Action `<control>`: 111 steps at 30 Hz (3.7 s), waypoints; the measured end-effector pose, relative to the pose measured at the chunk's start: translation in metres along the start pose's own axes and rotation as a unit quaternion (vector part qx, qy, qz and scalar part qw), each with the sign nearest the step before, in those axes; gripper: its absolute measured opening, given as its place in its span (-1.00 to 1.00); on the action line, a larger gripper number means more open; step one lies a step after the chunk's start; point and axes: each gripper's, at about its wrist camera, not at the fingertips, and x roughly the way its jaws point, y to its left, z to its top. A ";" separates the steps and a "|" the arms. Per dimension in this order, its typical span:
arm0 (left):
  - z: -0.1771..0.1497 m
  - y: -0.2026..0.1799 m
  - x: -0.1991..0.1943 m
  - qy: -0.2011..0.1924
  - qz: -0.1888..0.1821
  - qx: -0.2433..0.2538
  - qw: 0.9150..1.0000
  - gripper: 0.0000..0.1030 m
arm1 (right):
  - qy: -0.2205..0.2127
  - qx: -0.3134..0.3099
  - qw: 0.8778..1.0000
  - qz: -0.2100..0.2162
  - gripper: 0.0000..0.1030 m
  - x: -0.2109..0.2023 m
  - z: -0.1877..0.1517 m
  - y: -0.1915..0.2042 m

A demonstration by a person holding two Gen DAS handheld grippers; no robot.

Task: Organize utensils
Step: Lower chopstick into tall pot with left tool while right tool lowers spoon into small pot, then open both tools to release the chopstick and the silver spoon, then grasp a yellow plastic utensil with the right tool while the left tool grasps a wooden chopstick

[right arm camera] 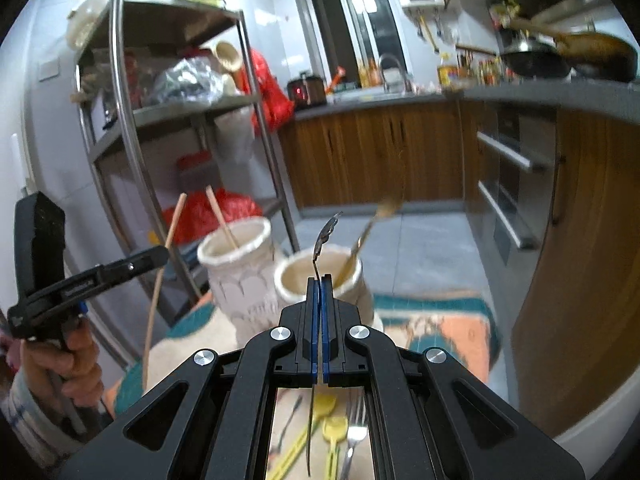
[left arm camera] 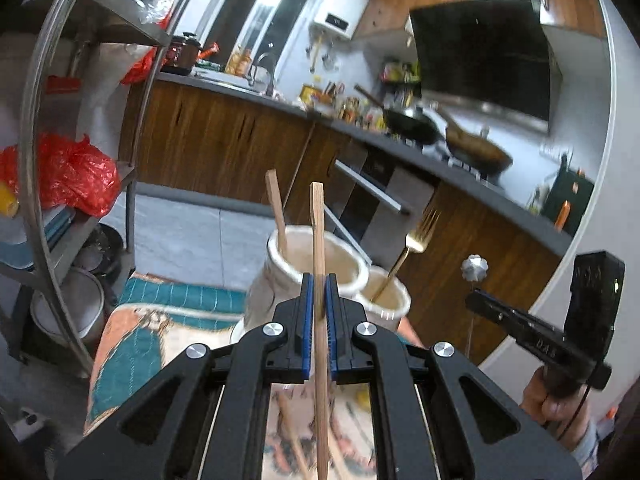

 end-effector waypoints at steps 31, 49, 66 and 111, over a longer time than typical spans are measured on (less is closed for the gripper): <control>0.065 -0.026 0.026 -0.204 -0.003 0.050 0.978 -0.89 | -0.164 0.014 0.986 -0.013 -0.96 0.019 0.059 -0.003; 0.015 -0.030 0.053 -0.166 0.037 0.079 0.982 -0.89 | -0.122 -0.036 0.989 -0.070 -0.96 0.064 0.035 0.011; -0.010 -0.034 0.061 -0.091 0.091 0.119 0.985 -0.89 | -0.047 -0.035 0.996 -0.067 -0.95 0.071 0.013 0.010; -0.068 0.011 0.012 0.039 0.118 0.063 0.990 0.06 | 0.038 -0.003 0.996 -0.076 -0.22 0.011 -0.047 -0.029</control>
